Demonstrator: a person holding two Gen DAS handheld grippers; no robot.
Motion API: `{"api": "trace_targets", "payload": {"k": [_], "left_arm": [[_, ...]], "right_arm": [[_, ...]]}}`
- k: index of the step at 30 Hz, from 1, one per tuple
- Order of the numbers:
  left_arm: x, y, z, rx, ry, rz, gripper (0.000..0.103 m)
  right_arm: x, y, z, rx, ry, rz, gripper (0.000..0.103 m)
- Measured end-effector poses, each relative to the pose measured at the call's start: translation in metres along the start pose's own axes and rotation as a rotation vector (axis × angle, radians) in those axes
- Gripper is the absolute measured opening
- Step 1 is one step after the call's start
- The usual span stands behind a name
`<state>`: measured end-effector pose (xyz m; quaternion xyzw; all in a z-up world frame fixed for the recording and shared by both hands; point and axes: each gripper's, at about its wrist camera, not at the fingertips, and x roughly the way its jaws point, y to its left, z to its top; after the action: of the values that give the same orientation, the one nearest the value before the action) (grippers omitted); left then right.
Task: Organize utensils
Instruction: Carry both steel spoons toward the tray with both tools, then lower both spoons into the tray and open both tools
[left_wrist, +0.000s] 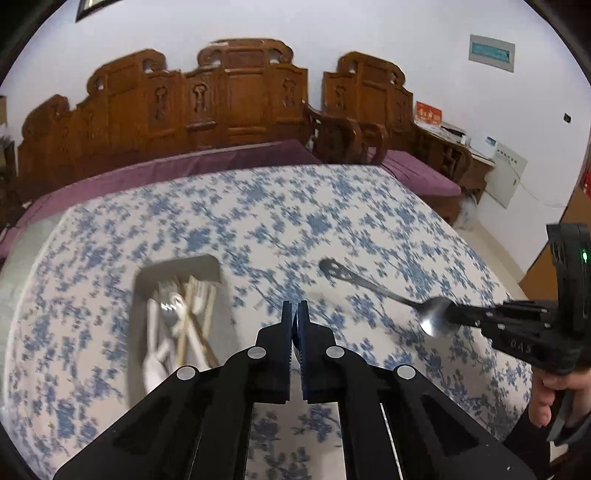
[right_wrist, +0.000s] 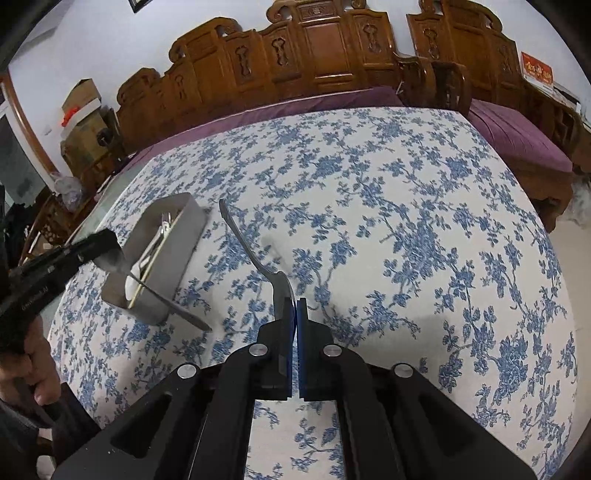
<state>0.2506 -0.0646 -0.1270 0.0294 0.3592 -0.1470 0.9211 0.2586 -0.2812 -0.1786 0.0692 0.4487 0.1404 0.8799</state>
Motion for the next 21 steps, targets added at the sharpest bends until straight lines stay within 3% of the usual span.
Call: {"api": "trace_targets", "payload": {"k": [5,13,17,21], "left_arm": [[-0.016,0.025,0.015,0.013,-0.02,0.087,0.002],[-0.039,0.08,0.026,-0.005,0.018,0.228,0.003],[-0.04,0.1,0.022,-0.03,0.033,0.267,0.003],[-0.028,0.106,0.018,-0.005,0.102,0.287,0.003]], "right_arm": [[0.003,0.021,0.006,-0.021,-0.007,0.024,0.003],[0.015,0.06,0.016,-0.046,-0.019,0.069,0.003],[0.023,0.08,0.018,-0.059,-0.011,0.094,0.003],[0.023,0.094,0.017,-0.088,-0.008,0.101,0.003]]}}
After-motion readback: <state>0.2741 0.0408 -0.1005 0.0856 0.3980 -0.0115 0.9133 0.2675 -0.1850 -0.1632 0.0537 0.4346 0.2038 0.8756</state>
